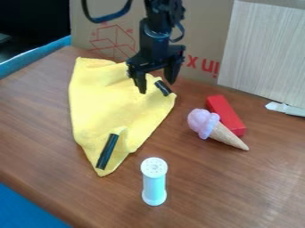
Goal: Unfold the cloth from right to left
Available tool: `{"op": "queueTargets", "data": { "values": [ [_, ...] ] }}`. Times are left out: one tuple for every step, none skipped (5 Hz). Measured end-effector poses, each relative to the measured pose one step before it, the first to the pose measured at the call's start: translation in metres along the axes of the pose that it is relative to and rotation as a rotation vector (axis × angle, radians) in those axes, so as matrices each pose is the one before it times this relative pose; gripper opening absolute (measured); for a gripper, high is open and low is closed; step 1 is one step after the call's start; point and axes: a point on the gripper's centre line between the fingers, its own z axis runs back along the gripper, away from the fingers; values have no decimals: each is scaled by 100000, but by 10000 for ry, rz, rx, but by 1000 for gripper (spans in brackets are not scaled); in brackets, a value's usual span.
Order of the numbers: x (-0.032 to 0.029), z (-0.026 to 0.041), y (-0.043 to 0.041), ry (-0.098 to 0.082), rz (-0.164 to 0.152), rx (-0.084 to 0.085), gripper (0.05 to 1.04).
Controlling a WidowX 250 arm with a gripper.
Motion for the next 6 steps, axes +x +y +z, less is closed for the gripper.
{"op": "queueTargets", "data": {
  "values": [
    [-22,-928,-944,-53,136,161,1001],
    [-136,-300,-459,-75,-19,24,957],
    [-19,-154,-114,-43,-93,-118,678],
    [-709,-705,425,204,-237,-4,379],
    [-5,95,559,34,-19,-81,171],
    [-51,295,633,121,-10,-38,69]
  ]
}}
